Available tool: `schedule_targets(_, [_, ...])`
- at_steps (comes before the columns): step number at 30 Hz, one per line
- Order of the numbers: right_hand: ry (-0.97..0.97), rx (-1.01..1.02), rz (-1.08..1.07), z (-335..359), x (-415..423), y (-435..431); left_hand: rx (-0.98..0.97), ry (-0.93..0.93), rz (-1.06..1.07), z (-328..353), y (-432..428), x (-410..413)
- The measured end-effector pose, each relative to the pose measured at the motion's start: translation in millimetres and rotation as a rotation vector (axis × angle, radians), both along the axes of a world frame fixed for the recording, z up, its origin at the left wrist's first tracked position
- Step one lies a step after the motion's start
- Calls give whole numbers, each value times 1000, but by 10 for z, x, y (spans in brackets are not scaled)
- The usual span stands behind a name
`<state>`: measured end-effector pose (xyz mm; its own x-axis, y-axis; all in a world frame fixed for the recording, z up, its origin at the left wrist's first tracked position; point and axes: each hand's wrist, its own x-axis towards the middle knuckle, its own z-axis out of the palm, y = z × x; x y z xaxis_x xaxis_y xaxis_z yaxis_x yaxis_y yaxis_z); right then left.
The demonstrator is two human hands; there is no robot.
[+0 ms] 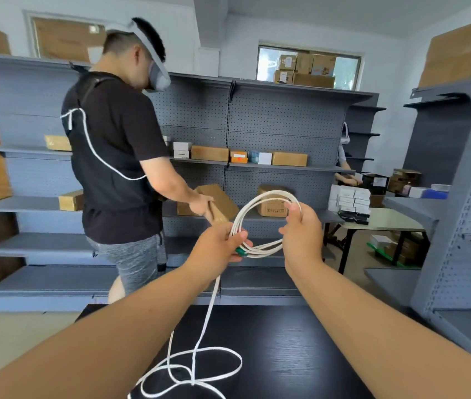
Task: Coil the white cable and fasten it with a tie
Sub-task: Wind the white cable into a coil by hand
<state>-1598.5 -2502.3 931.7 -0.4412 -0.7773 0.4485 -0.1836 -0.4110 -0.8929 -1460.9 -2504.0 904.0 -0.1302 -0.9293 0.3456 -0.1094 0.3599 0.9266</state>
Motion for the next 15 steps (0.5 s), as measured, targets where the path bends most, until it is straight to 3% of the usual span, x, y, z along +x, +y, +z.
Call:
schedule_targets(5, [57,79,176,-52,52,-20,-55,-115,91,147,-67,254])
schedule_targets(12, [347,41,198,-21,165,-85,-139,-447,172,374,-160,570])
schedule_targets(15, [578,12,180,36,221,-117,-135,-593,201,413,-209,657])
